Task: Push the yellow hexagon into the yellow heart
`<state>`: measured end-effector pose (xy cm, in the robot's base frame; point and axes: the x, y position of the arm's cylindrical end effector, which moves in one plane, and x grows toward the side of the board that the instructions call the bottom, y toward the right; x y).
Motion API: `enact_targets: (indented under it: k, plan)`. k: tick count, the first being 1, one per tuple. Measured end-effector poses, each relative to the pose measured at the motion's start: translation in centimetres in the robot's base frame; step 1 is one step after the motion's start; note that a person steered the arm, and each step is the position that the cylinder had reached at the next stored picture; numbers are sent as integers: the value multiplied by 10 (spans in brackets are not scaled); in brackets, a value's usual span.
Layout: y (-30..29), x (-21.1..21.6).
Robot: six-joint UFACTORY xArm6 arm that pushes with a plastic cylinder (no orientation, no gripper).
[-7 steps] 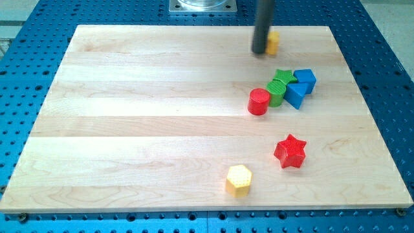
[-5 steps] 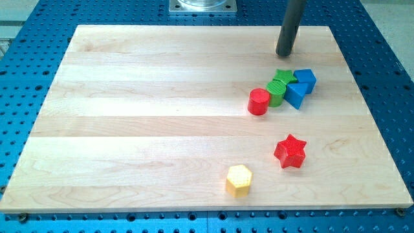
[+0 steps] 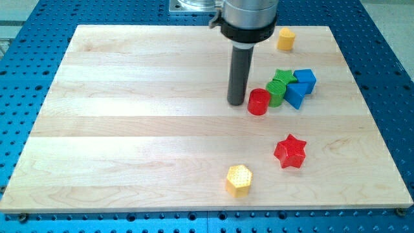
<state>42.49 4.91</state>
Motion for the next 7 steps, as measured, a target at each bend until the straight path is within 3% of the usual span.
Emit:
enact_targets:
  k: [1,3,4,5,6,7]
  plan:
    - [-6,27]
    - [69,97]
    - [66,160]
    - [-4,190]
    - [-56,186]
    - [-58,145]
